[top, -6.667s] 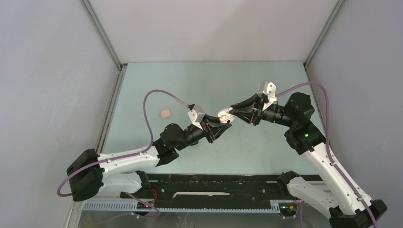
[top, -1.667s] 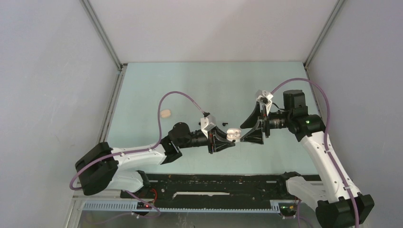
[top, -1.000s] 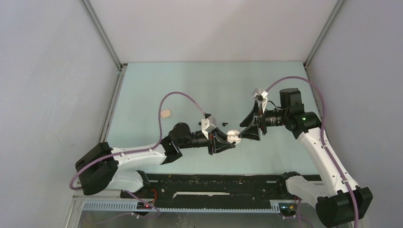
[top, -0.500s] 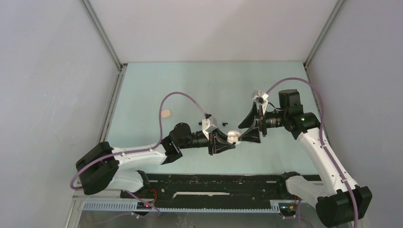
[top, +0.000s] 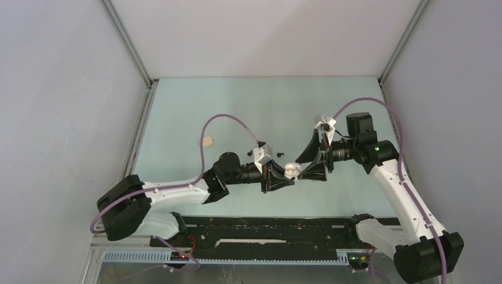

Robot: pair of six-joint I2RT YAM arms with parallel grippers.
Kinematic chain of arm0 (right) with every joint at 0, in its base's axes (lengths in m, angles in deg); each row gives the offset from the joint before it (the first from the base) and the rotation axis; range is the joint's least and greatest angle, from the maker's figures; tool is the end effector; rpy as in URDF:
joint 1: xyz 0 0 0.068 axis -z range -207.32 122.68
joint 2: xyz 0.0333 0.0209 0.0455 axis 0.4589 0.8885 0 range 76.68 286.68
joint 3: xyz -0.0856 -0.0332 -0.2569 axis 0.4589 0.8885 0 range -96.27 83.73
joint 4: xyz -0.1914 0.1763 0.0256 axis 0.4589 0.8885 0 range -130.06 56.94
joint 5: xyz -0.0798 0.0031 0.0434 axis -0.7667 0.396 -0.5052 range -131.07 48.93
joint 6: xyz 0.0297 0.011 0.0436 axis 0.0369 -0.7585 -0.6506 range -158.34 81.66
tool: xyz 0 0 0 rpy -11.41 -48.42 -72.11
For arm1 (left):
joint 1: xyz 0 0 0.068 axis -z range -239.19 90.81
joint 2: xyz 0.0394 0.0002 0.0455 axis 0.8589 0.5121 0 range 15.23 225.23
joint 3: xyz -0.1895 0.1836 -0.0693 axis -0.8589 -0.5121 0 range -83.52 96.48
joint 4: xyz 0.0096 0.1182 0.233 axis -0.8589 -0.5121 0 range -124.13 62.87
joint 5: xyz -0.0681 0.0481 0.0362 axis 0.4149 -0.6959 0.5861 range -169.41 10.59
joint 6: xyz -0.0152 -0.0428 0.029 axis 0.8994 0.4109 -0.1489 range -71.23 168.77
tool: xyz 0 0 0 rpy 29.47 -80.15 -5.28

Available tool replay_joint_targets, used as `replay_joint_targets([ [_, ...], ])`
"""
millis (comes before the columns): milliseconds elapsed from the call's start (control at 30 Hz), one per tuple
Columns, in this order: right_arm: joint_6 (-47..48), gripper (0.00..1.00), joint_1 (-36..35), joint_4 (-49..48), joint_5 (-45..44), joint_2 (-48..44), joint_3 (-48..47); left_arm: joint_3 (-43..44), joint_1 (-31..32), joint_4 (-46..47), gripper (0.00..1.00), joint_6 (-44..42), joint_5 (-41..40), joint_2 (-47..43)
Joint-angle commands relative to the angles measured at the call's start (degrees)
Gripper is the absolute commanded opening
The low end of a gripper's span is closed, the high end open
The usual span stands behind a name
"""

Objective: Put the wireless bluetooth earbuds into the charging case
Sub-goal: Close the charging case with the earbuds inside, then place the charging case with the earbuds at the center of the board.

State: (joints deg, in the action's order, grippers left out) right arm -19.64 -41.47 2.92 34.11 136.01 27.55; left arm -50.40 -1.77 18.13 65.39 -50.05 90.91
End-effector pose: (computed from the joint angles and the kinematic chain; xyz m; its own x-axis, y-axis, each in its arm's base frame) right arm 0.1767 0.0801 0.3272 -0.4339 -0.1939 -0.8799 -0.8987 0.0233 0.4380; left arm 0.1365 -0.2459 0.2528 -0.2612 -0.0542 -0.9638 0.9637 0.0428 -0.2636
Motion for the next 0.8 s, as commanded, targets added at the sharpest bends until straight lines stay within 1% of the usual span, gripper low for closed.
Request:
replay_joint_targets([
  [0, 1.0, 0.72, -0.4, 2.2, 4.0, -1.9, -0.1, 2.8, 0.2, 2.3, 0.00, 0.6, -0.1, -0.1],
  [167, 0.7, 0.69, 0.9, 3.3, 7.0, -4.2, -0.1, 2.8, 0.2, 2.2, 0.00, 0.8, -0.7, 0.1],
  [267, -1.1, 0.67, 2.7, 2.4, 9.7, -5.6, -0.1, 3.0, 0.2, 1.3, 0.00, 0.9, -1.4, 0.2],
  [367, -2.5, 0.67, 5.2, 1.5, 9.6, -7.1, -0.1, 3.1, 0.2, 1.1, 0.00, 0.9, -1.6, 0.5],
  [467, -2.1, 0.68, 8.1, 1.3, 3.0, -7.8, 0.0, 3.6, 0.2, 0.5, 0.00, 1.3, -2.3, 1.5],
  [533, -8.5, 0.69, 10.3, -4.8, -4.1, -8.4, 2.5, 4.2, 0.2, -0.5, 0.00, 1.6, -3.2, 2.1],
  [600, -13.2, 0.71, 13.4, -10.1, -7.8, -9.7, 5.2, 4.7, 0.2, -2.3, 0.00, 1.8, -5.0, 2.4],
  [667, -16.9, 0.74, 17.4, -14.4, -11.8, -11.4, 7.6, 5.9, 0.3, -5.6, 0.00, 1.7, -7.4, 2.4],
  [767, -18.4, 0.78, 20.4, -17.2, -20.2, -13.8, 10.0, 10.7, 0.2, -15.4, 0.00, 0.9, -13.1, 3.8],
])
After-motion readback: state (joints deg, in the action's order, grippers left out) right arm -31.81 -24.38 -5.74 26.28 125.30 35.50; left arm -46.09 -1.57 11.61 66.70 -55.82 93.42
